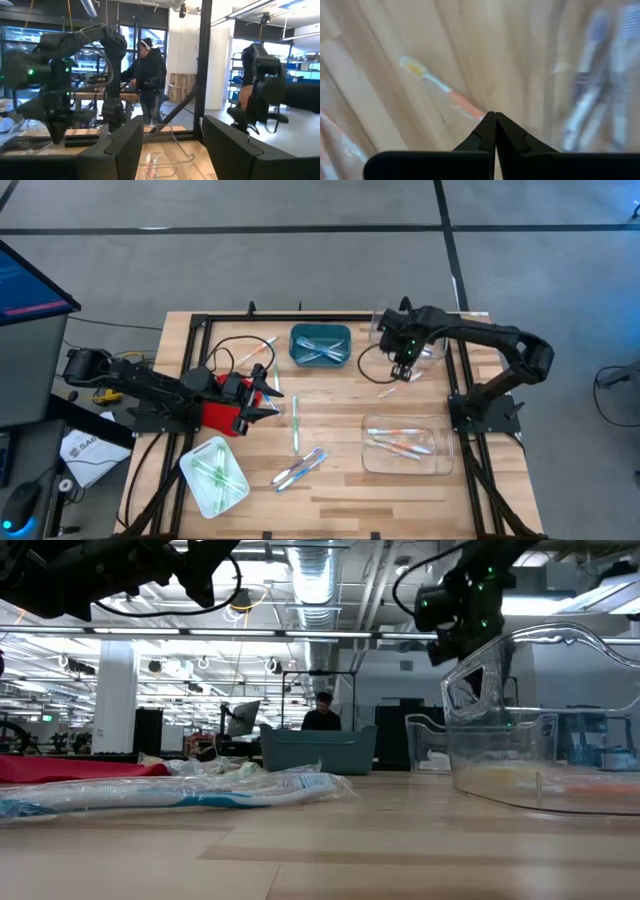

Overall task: Pick & Place Toothbrushes
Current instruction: Adjust the top transparent bin on the table, then put the orange toothbrush into the bottom transparent bin

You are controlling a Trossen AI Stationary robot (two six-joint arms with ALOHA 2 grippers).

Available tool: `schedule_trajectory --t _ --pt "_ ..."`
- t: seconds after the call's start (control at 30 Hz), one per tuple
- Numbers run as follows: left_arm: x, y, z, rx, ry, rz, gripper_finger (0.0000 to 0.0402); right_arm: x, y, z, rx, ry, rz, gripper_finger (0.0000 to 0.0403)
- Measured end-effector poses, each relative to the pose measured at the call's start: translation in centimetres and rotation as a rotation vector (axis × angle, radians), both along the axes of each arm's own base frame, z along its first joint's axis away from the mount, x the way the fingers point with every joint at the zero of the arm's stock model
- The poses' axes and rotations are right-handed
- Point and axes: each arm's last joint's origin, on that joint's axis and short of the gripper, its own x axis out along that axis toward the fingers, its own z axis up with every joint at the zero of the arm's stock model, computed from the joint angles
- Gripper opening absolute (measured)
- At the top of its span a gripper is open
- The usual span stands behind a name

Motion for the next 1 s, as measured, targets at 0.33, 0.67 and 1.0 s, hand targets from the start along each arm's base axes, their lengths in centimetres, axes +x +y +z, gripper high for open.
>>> schedule_trajectory --t 0.33,0.67,1.0 --pt "0.0 -0.1 0.0 -0.001 0.001 -0.027 0.0197 -2.7 -0.2 -5.2 -0.013 0.125 -0.081 0.0000" --pt "0.0 0.0 0.0 0.014 -0.006 -0.002 0.0197 -3.8 -1.5 -5.7 -0.218 0.249 -0.127 0.0000" --pt "0.0 0.0 0.0 0.014 0.000 -0.002 0.0197 -3.5 -0.2 -4.6 -0.193 0.173 -0.088 0.0000"
